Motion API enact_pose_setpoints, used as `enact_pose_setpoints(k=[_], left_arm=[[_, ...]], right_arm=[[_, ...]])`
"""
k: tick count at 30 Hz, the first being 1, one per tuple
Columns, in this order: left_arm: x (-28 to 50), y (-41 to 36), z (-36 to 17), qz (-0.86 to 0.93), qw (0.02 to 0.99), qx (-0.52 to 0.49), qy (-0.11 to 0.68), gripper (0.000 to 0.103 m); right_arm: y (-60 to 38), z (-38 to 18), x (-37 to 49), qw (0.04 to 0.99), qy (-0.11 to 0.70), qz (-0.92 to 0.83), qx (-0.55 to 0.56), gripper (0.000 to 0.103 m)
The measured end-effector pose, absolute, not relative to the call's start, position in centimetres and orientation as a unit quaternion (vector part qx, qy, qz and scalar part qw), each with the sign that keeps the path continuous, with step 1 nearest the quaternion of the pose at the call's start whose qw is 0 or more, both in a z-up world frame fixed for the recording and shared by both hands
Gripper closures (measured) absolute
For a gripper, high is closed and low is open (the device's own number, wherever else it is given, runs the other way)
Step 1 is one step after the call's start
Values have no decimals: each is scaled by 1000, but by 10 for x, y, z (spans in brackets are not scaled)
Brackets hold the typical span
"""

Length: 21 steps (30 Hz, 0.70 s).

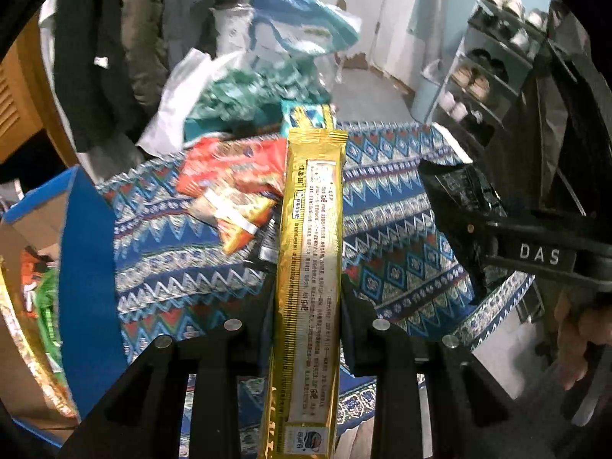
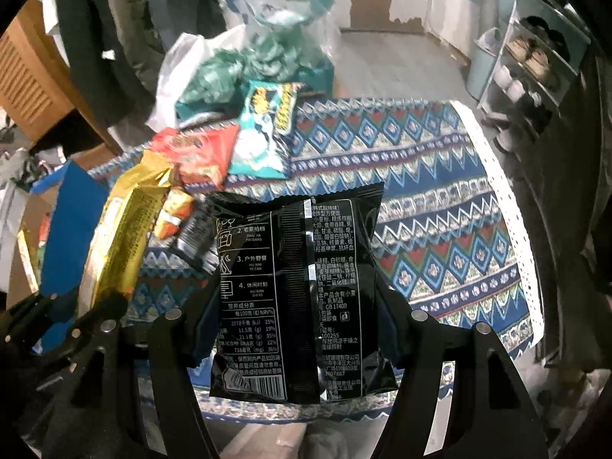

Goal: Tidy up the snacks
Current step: 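Carry the yellow bar and black pack over the box and open both tools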

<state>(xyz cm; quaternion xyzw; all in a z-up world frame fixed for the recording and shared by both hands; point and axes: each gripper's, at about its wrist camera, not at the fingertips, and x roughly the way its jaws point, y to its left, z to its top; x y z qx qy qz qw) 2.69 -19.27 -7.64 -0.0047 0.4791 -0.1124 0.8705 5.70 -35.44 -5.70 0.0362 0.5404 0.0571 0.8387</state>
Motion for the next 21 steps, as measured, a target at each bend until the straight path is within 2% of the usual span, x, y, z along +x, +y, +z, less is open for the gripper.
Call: enact_pose_setpoints(k=[21], left_arm=[[24,-107,-25,-38,896,-53,440,74]], right_arm=[[-273,-5,64,857,499,127,15,35]])
